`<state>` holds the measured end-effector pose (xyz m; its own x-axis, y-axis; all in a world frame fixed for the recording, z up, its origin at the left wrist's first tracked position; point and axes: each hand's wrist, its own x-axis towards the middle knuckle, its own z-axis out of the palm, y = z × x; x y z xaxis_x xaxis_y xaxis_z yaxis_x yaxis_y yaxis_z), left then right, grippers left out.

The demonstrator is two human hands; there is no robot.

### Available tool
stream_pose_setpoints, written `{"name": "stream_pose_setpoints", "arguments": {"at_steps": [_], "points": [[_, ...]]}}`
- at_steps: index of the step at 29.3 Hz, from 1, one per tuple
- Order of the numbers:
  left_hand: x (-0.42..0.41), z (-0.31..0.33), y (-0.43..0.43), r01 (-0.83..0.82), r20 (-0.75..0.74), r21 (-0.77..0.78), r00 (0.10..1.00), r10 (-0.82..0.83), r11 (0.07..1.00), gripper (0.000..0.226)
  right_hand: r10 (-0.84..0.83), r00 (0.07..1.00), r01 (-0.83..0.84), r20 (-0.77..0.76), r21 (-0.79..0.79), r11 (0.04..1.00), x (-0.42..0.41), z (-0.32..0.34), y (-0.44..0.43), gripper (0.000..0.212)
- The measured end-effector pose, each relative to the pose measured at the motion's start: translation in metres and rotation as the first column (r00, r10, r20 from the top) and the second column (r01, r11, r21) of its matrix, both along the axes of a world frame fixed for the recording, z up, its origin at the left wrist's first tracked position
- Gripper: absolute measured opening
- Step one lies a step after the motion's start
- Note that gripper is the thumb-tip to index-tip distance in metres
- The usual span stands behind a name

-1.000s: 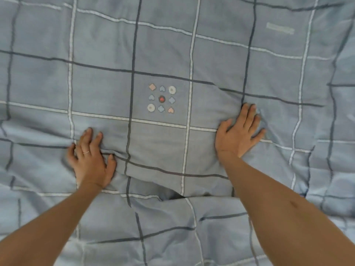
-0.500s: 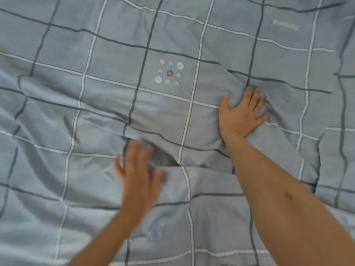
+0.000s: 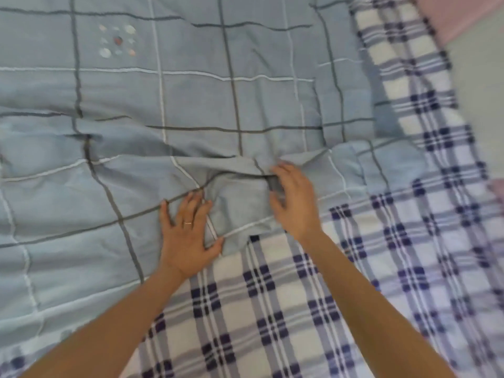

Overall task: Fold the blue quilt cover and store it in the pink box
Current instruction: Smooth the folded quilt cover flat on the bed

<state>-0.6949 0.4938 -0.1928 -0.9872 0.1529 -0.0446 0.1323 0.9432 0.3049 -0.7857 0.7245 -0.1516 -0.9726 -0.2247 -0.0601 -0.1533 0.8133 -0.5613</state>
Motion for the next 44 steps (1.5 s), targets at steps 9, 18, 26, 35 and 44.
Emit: {"name": "stream_pose_setpoints", "arguments": {"at_steps": [9,18,26,35,44], "points": [[0.044,0.033,0.053,0.017,0.022,0.09,1.0,-0.019,0.996,0.031,-0.705,0.684,0.729,0.187,-0.138,0.671,-0.017,0.024,0.174,0.086],[0.031,0.054,0.068,0.003,0.181,0.205,0.983,-0.041,0.979,0.03,-0.762,0.607,0.787,0.224,-0.043,0.615,-0.047,0.028,0.191,0.03],[0.042,0.076,0.074,0.151,0.209,0.252,0.956,-0.207,0.956,0.037,-0.77,0.188,0.907,0.609,-0.409,-0.102,-0.016,0.06,0.22,0.025],[0.035,0.077,0.078,0.304,0.395,0.068,0.866,-0.306,0.95,0.035,-0.928,0.344,0.764,0.144,0.532,0.366,-0.017,0.074,0.227,0.04],[0.004,0.076,0.05,-0.752,0.65,-0.141,0.421,0.633,0.644,0.142,-0.497,0.797,0.426,0.342,0.264,0.865,-0.075,0.053,0.143,0.05]]}}
